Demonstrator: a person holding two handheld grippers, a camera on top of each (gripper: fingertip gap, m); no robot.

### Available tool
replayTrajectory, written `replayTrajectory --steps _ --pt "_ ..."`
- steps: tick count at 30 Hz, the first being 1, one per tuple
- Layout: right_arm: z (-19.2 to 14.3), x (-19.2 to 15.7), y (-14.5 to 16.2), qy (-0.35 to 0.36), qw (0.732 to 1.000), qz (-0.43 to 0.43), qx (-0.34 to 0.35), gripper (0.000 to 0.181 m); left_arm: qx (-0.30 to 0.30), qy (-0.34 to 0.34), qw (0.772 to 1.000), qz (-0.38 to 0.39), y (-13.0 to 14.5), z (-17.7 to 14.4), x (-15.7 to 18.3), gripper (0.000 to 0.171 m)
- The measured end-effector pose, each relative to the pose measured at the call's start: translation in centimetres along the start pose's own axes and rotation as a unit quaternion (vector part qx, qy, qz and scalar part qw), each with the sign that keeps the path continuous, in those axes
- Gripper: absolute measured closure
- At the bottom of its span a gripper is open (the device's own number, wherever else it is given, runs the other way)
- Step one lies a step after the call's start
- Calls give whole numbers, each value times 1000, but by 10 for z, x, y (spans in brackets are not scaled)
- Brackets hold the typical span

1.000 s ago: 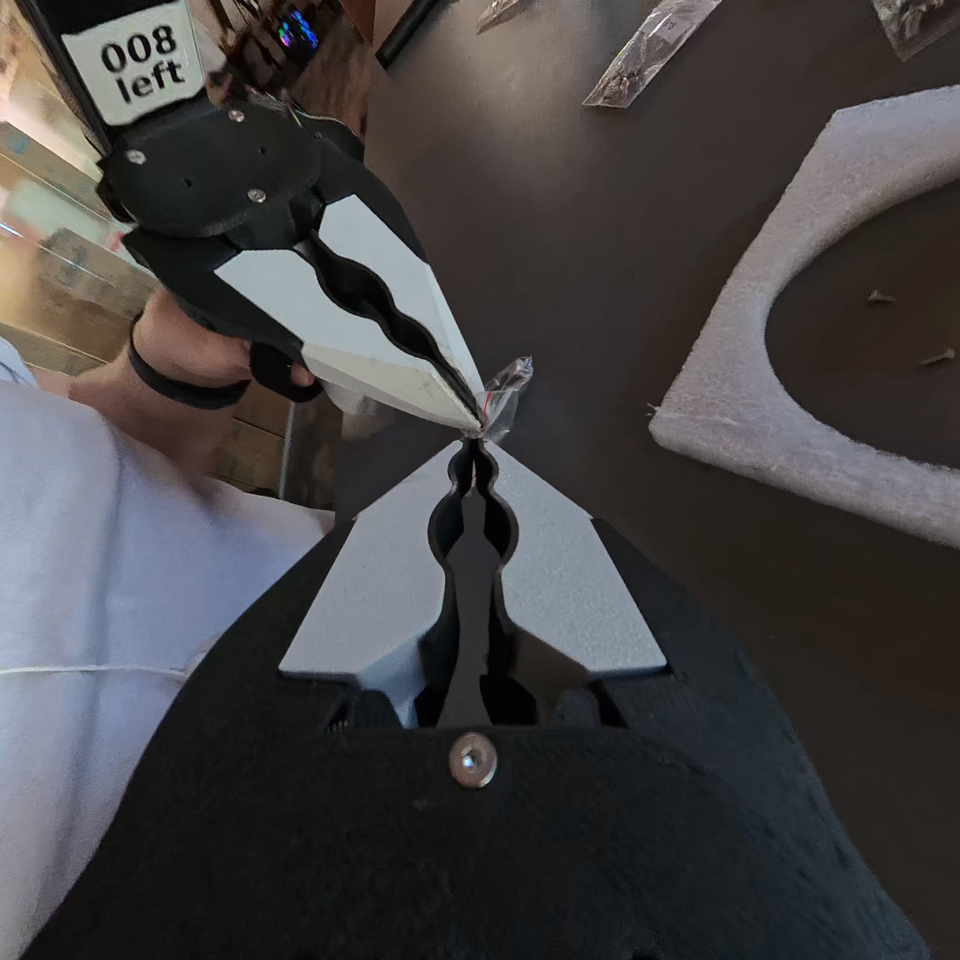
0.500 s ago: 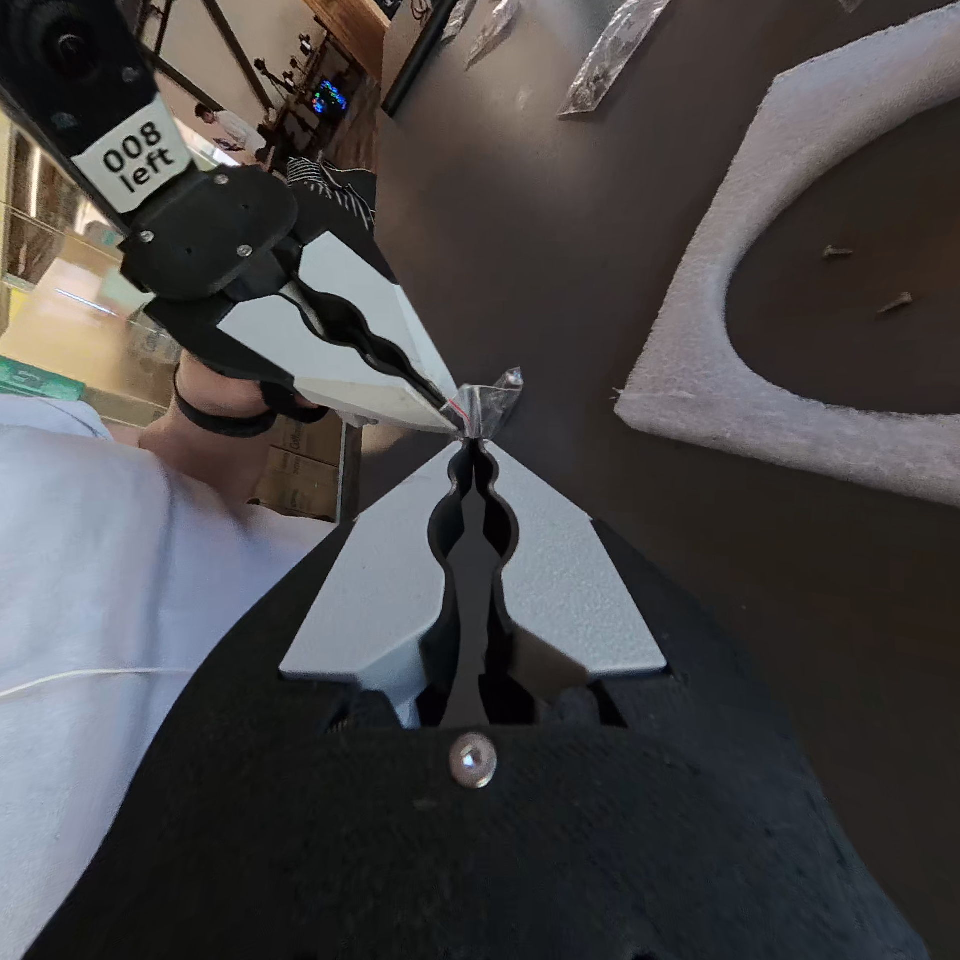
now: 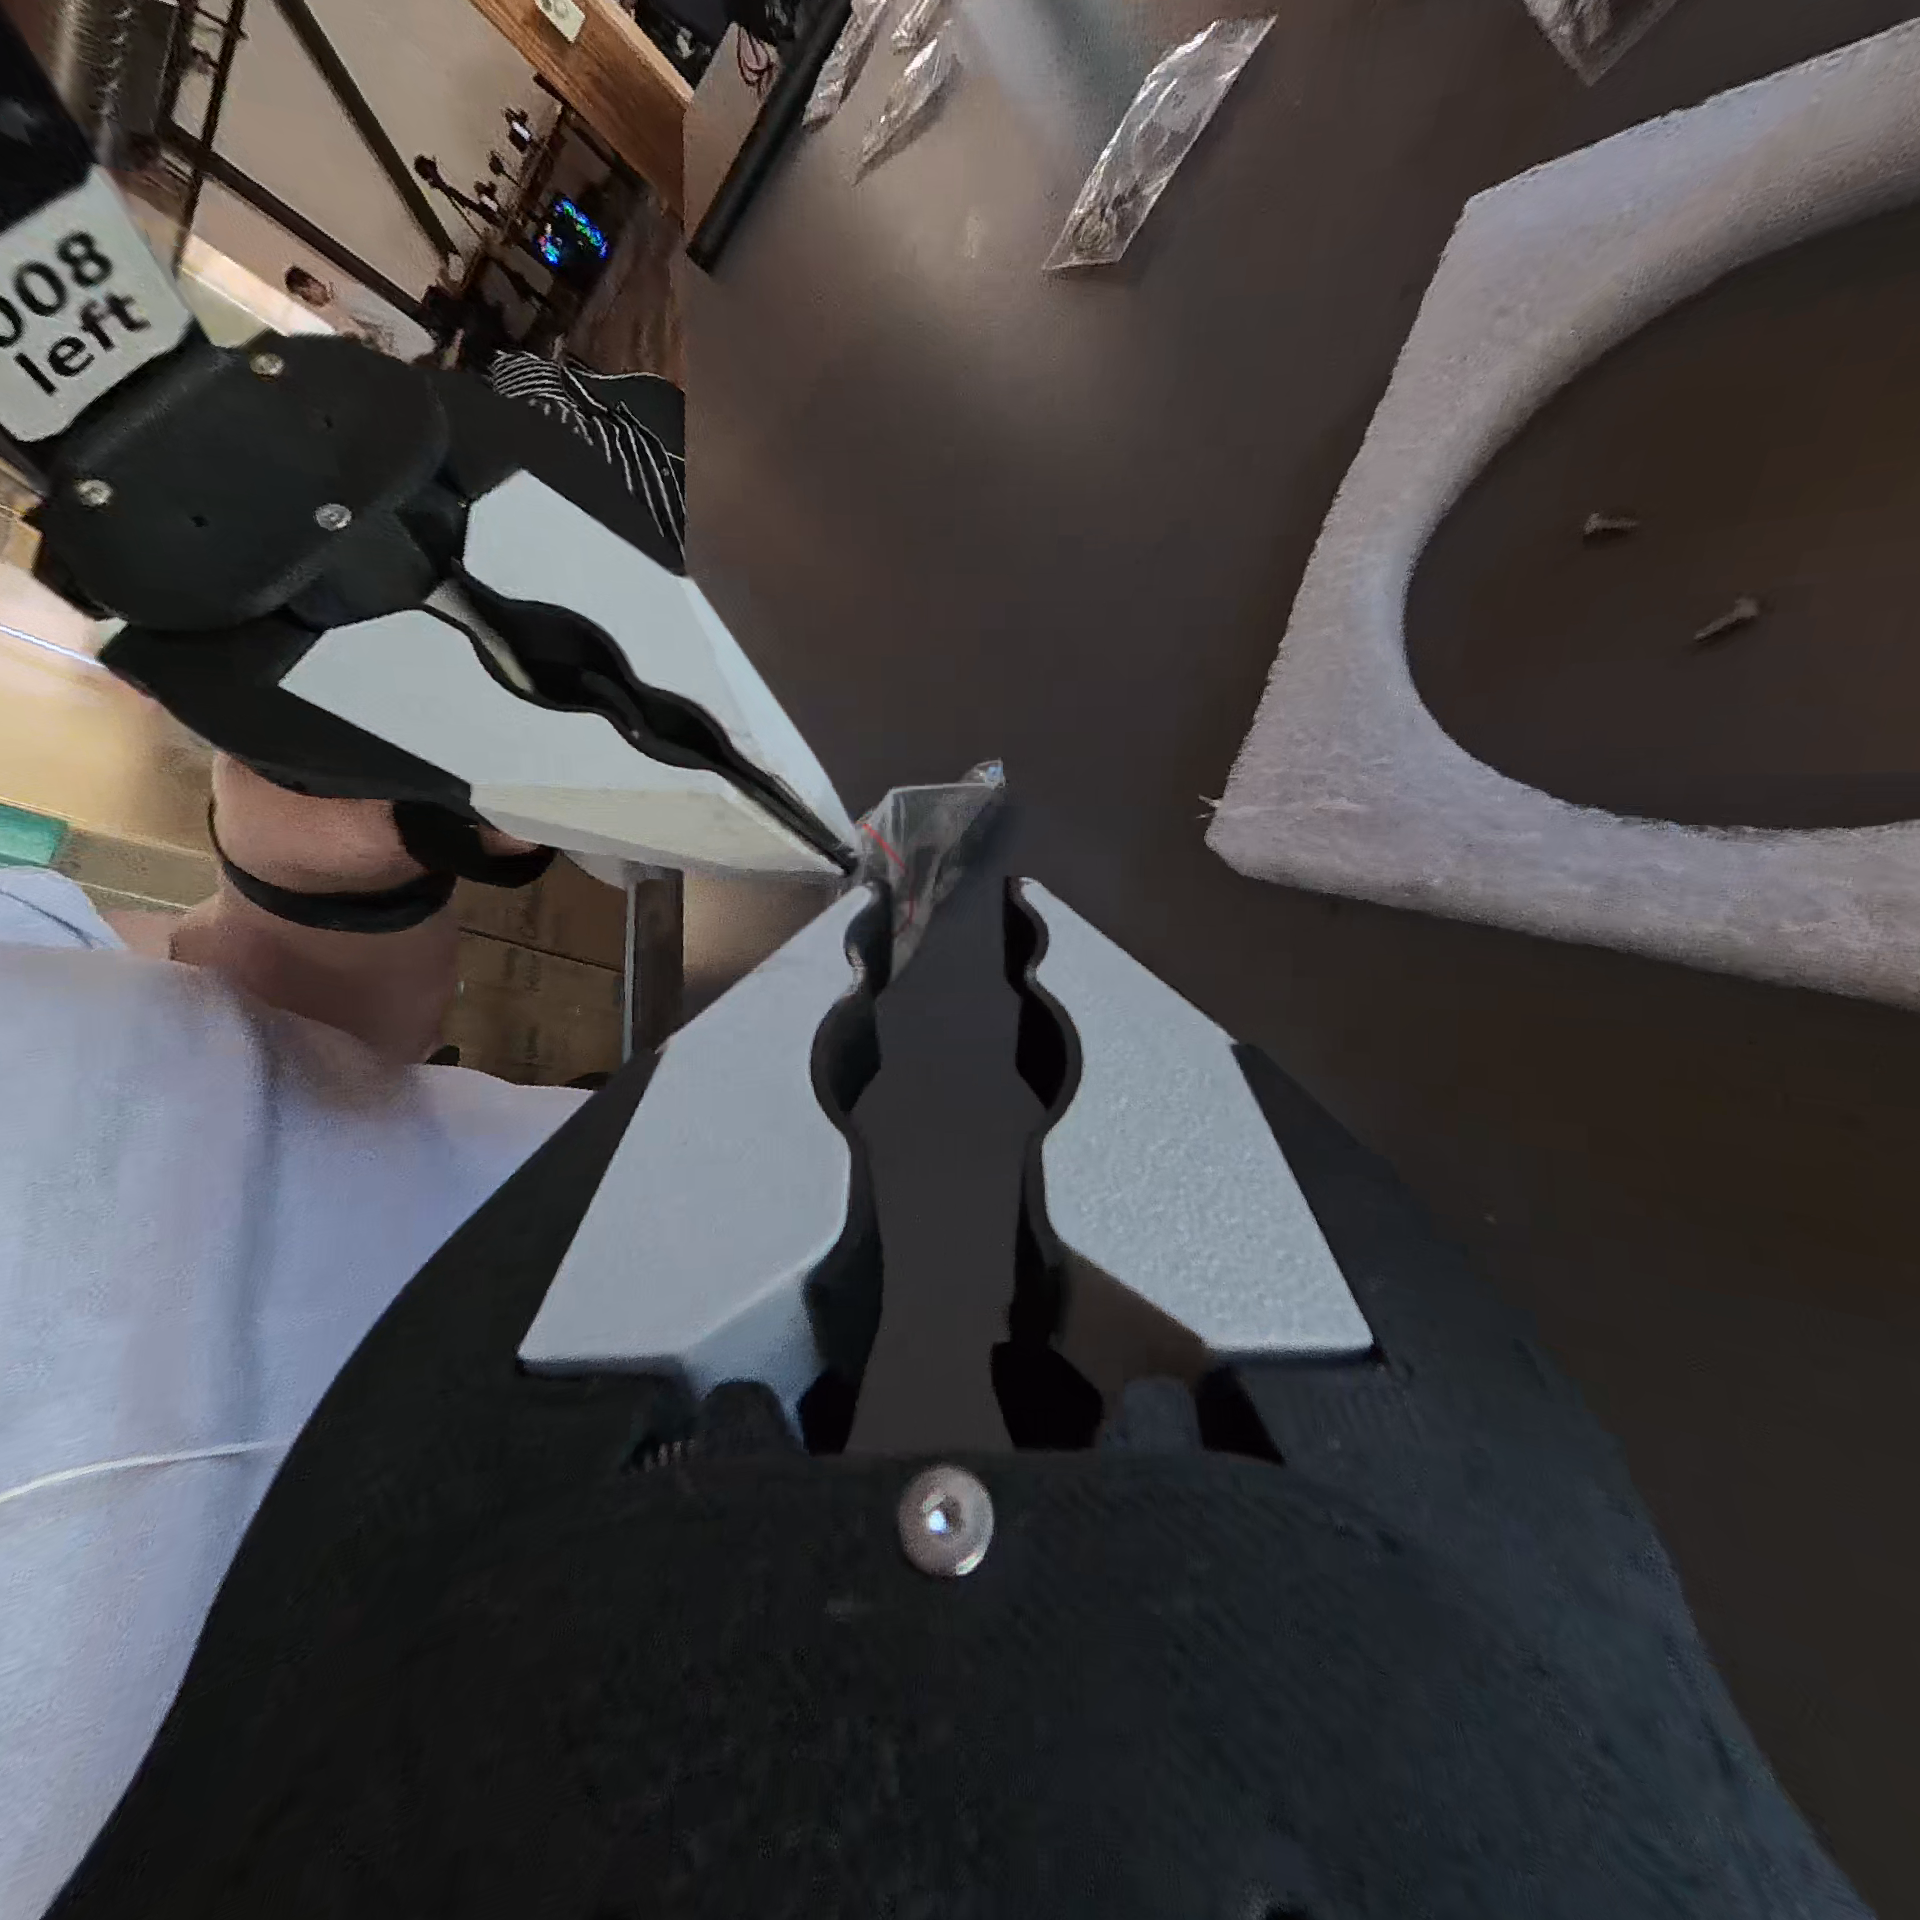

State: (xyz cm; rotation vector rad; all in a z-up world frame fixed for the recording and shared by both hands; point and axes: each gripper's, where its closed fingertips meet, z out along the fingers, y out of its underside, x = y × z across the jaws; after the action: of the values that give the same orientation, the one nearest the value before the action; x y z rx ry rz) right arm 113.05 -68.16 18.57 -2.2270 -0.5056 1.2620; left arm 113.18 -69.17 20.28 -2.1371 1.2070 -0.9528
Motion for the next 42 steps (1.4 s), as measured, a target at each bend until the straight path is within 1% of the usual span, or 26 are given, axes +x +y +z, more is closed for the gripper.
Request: replayTrajectory --steps 2,5,6,7,8,10,13,14,15,16,18,20,21,22,24,25,28,29,30,31,33,35,37,38,40,42 --pt "0 -4 -2 -2 1000 -5 1 160 -2 -6 1000 6 -2 -1 1 171" --pt "0 -8 -2 0 1000 -15 -4 168 -3 -2 1000 5 -4 -1 4 171" --pt "1 -10 -1 -4 1000 -17 -7 171 -3 -1 1000 5 -4 -1 5 171" --pt "1 -15 1 -19 1000 -17 -11 181 -6 -4 1000 8 -4 0 4 171" --pt "1 -16 2 -25 1000 -13 -13 181 -10 -10 1000 14 -2 0 3 171" --pt "-1 -8 3 -5 1000 -10 -17 181 -15 -21 999 25 -1 -1 -1 171" --pt "-6 -4 3 9 1000 -13 -23 181 -4 9 999 36 -1 -2 5 171" --pt "-7 -3 4 13 999 -17 -32 181 1 14 999 47 -2 -2 4 150" --pt "-8 0 4 21 999 -24 -40 181 9 6 998 65 -3 -1 0 126" --pt "-8 1 5 23 998 -30 -47 181 14 -5 996 91 -4 1 -6 107" --pt "-9 -1 4 7 998 -20 -59 181 9 -22 985 170 -4 6 -11 89" --pt "-10 -4 1 -15 998 4 -64 181 -8 -49 967 251 -3 15 -13 83" --pt "-10 -5 1 -21 997 14 -70 181 -12 -53 957 284 -3 20 -10 87" --pt "-11 -5 1 -24 997 19 -77 181 -12 -52 950 307 -4 24 -7 97" --pt "-12 -4 -1 -18 996 16 -84 181 -10 -47 947 317 -5 26 -2 104" --pt "-13 -4 -2 -12 996 10 -84 181 -11 -42 954 296 -6 24 -3 105" --pt "-17 -8 -9 -2 997 -8 -73 181 -28 -2 987 160 -5 9 -3 107" --pt "-18 -9 -11 1 998 -15 -69 181 -22 22 990 135 -6 2 3 117" --pt "-20 -10 -13 4 998 -19 -66 181 -4 33 990 135 -10 -5 7 123" --pt "-21 -12 -14 3 998 -20 -64 181 17 25 987 155 -13 -10 8 120" --pt "-22 -18 -16 -13 998 -10 -63 181 51 -11 972 230 -17 -13 6 110" --pt "-23 -22 -17 -27 997 -1 -68 181 72 -27 953 292 -18 -5 6 107" --pt "-23 -22 -16 -28 996 0 -82 181 75 -22 944 321 -20 7 7 100" --pt "-23 -22 -16 -26 996 -2 -89 181 78 -18 940 331 -21 12 8 103" --pt "-24 -22 -15 -18 994 -6 -104 181 83 -6 932 352 -24 20 12 116" --pt "-28 -18 -15 6 993 -15 -115 181 88 3 929 358 -27 23 16 122"
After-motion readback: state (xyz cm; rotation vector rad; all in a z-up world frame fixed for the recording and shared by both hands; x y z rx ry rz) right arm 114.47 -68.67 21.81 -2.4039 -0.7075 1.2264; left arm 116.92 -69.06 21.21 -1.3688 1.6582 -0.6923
